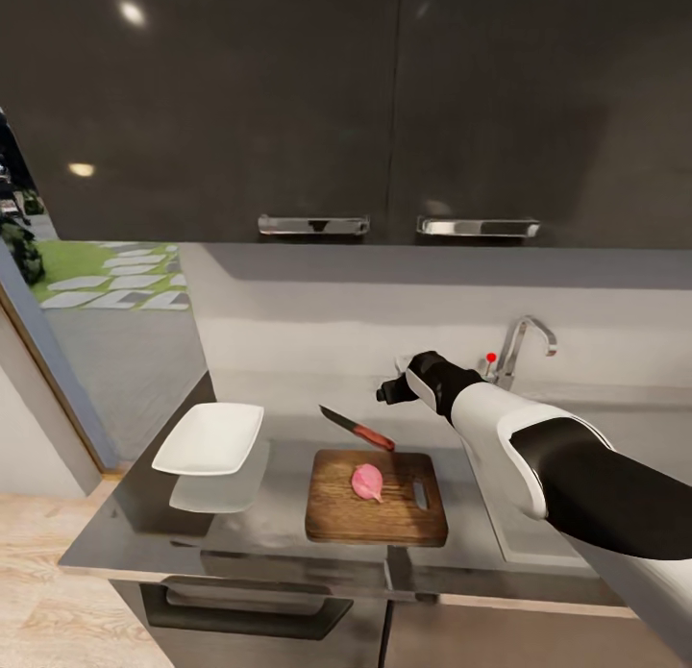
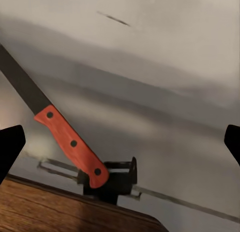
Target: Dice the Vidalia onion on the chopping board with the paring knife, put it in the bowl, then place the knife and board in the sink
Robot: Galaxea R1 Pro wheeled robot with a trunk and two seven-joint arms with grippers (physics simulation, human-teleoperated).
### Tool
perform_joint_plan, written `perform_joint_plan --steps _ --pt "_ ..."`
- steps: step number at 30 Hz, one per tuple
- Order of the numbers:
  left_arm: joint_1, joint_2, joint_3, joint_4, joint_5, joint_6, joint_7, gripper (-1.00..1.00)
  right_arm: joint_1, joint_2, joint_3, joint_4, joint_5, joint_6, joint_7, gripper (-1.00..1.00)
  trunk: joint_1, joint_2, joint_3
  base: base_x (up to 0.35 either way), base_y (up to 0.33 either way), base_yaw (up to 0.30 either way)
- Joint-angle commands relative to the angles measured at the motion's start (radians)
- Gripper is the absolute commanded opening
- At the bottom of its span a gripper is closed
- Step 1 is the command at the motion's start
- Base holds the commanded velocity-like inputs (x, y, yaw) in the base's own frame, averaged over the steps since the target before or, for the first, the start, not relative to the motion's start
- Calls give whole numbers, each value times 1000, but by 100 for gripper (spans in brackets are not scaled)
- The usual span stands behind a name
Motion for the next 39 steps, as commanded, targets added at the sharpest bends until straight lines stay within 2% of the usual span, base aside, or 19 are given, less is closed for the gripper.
perform_joint_plan --steps 1,28,33,34,39 --pt "-2 0 -7 4 7 -7 1 100 0 0 9 -1 -10 5 2 100 1 -2 -4 27 9 0" --pt "-2 0 -7 4 7 -7 1 100 4 7 9 -2 -10 4 4 100 1 -2 -43 3 1 0" --pt "-2 0 -7 4 7 -7 1 100 4 7 9 -2 -9 3 38 100 1 -2 -44 17 0 0" --pt "-2 -6 -7 0 9 -1 -3 100 -2 7 3 -8 -14 9 43 100 1 -2 -44 0 0 0" --pt "-2 -4 -7 1 10 9 -3 100 -31 7 -26 -4 -43 37 59 100 1 -2 -44 0 0 0"
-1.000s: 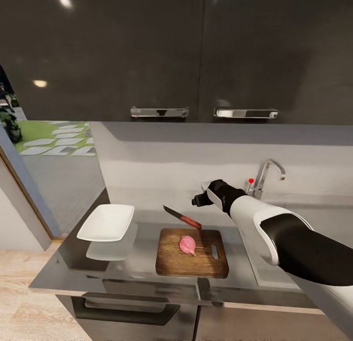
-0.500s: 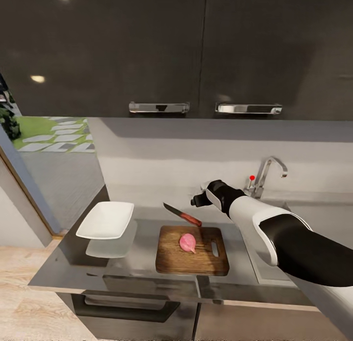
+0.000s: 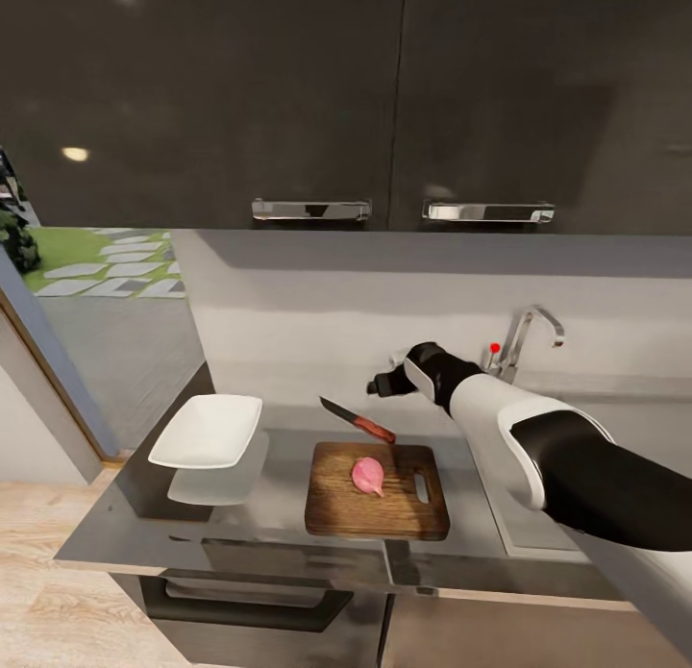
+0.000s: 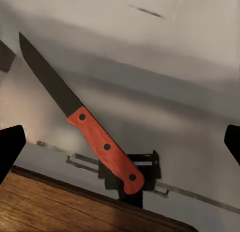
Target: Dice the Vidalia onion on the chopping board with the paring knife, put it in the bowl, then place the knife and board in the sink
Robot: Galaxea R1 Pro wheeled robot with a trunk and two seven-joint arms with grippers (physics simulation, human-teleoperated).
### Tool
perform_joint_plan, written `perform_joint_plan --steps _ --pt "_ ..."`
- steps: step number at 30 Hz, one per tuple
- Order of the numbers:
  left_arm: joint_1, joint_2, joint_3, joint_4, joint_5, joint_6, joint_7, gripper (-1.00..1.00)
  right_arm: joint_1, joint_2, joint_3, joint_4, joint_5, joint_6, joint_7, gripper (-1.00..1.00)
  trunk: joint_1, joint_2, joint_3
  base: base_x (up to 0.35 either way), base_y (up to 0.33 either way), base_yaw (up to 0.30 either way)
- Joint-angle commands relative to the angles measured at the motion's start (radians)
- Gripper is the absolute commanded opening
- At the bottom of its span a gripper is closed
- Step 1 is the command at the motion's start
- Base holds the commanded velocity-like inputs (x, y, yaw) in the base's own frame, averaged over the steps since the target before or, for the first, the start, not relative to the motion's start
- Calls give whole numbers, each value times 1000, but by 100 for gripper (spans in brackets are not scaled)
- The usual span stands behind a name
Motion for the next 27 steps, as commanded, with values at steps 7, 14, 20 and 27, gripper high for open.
perform_joint_plan --steps 7,14,20,27 --pt "-2 -21 -7 4 7 -5 3 100 -4 0 -28 -2 -50 40 0 100 1 -2 -2 0 0 0" --pt "-2 -23 -7 4 7 -5 2 100 -4 -8 -30 1 -89 41 -4 100 1 -2 -2 0 0 0" --pt "-2 -23 -7 4 7 -5 1 100 -4 -26 -30 1 -98 43 -7 100 1 -2 -2 0 0 0" --pt "-2 -26 -7 4 7 -5 0 100 -4 -40 -30 2 -97 48 -8 100 1 -2 -7 0 0 0"
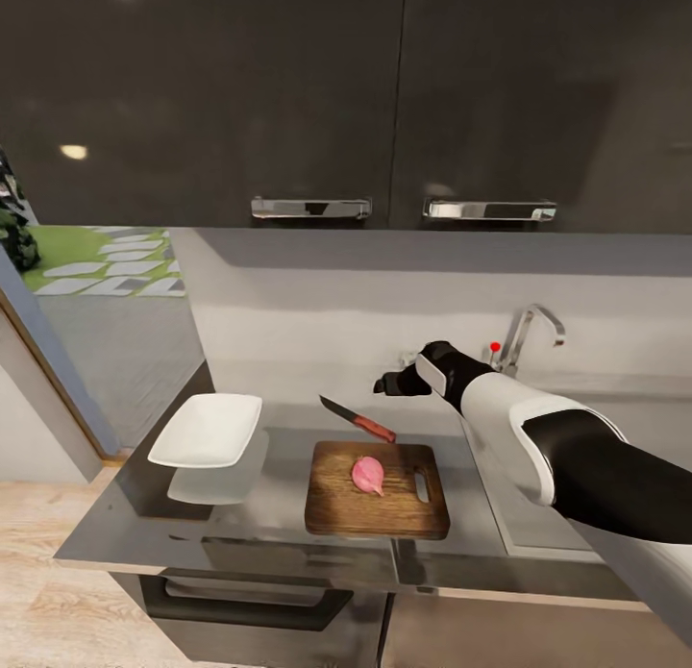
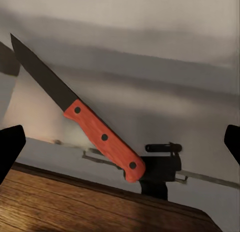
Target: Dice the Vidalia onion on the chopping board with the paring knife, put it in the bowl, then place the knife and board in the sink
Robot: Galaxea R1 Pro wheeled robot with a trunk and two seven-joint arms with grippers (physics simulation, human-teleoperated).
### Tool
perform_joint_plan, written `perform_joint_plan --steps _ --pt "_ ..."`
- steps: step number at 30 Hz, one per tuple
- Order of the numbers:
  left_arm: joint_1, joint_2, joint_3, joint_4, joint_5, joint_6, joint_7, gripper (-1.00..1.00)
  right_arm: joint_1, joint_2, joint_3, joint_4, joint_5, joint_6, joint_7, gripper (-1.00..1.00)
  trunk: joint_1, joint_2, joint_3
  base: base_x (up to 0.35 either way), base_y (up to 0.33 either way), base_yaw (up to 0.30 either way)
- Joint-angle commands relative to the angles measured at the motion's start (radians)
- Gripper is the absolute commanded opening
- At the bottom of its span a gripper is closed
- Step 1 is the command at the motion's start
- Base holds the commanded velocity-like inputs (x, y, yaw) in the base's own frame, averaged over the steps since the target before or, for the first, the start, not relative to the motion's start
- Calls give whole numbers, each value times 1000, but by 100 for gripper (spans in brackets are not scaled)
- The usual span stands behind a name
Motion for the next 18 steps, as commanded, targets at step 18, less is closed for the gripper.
perform_joint_plan --steps 18 --pt "-2 -7 -7 4 7 -7 -1 100 -1 9 13 1 -2 6 -9 100 1 -2 -30 0 0 0"
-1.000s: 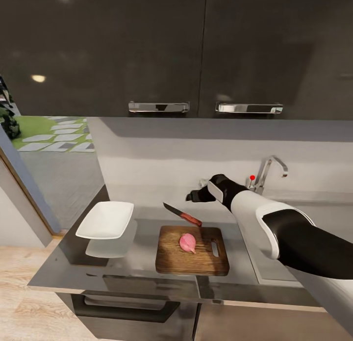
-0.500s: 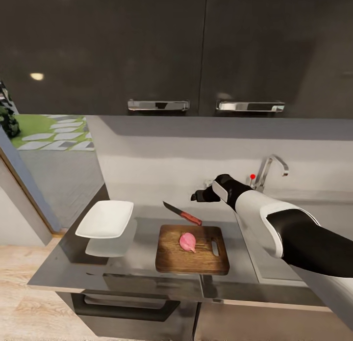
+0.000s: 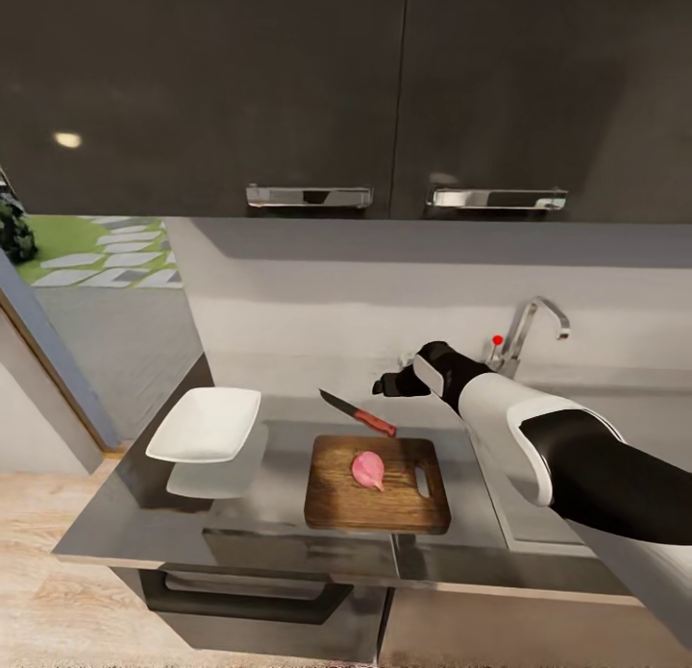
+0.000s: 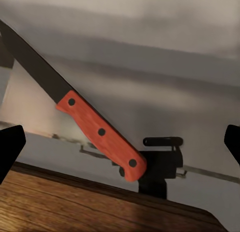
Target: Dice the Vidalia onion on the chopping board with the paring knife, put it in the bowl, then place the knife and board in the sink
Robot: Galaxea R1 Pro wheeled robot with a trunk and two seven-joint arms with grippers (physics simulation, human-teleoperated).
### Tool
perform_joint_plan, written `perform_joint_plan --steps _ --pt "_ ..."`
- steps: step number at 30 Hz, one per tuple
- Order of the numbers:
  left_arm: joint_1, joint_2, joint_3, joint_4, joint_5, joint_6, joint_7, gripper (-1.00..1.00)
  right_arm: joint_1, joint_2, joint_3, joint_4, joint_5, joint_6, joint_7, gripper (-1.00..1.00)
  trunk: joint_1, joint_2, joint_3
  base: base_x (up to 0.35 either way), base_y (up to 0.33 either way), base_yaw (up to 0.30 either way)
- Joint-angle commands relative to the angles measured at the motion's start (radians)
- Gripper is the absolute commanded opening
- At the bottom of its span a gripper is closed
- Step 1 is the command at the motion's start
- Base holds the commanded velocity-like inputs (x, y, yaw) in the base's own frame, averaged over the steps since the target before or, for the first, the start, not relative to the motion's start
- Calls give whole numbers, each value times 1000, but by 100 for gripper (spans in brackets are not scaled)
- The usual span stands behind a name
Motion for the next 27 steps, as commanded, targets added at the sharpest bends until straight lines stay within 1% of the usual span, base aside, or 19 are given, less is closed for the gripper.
perform_joint_plan --steps 1,12,15,16,18,22,27 --pt "-2 0 -7 4 7 -7 1 100 -1 1 9 -1 -6 4 1 100 1 -2 -4 0 0 0" --pt "-2 -1 -7 4 7 -7 1 100 -1 19 11 -1 -1 5 -31 100 1 -2 -21 0 0 0" --pt "-2 -1 -7 4 7 -7 1 100 -1 29 12 -1 12 5 -50 100 1 -2 -26 0 0 0" --pt "-2 -1 -7 4 7 -7 1 100 -1 30 11 -1 24 5 -60 100 1 -2 -28 0 0 0" --pt "-2 -1 -7 4 7 -7 1 100 -1 30 11 -1 37 5 -68 100 1 -2 -31 0 0 0" --pt "-2 -1 -7 4 7 -7 1 100 -1 30 11 -1 78 5 -79 100 1 -2 -38 0 0 0" --pt "-2 -1 -7 4 7 -7 1 100 -1 30 11 -2 91 6 -83 100 1 -2 -46 0 0 0"
